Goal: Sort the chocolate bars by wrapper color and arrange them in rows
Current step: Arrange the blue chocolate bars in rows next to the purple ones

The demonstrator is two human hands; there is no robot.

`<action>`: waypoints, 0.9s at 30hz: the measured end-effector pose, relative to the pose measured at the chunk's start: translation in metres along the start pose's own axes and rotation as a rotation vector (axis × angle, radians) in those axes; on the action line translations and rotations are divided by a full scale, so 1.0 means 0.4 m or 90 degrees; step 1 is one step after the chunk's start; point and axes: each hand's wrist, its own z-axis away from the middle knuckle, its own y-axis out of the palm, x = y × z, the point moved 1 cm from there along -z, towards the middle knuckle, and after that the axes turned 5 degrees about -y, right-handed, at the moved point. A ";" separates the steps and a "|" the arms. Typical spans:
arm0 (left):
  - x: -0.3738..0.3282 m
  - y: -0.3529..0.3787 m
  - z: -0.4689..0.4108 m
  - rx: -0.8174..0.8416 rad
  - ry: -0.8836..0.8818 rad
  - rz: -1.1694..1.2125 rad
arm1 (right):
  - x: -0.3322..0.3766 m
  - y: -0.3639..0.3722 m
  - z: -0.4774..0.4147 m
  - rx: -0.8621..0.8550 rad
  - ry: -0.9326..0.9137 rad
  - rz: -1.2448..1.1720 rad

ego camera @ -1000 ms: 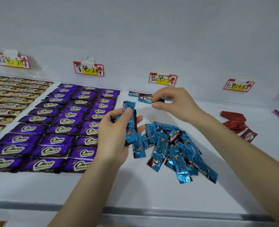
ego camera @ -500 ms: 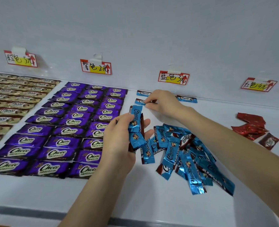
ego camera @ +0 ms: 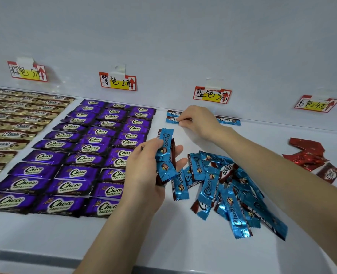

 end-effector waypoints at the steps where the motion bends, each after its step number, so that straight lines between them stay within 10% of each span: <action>1: 0.000 0.001 0.000 0.000 0.000 0.000 | 0.000 0.000 0.000 0.001 0.001 -0.001; 16: 0.001 -0.001 -0.001 0.008 0.002 -0.013 | -0.014 0.006 -0.003 -0.025 0.004 -0.014; 21: 0.004 0.000 0.002 0.033 0.025 -0.069 | 0.015 -0.042 0.031 -0.142 0.018 -0.225; 27: 0.009 0.004 0.010 0.086 0.075 -0.160 | 0.117 -0.129 0.150 0.024 -0.012 -0.506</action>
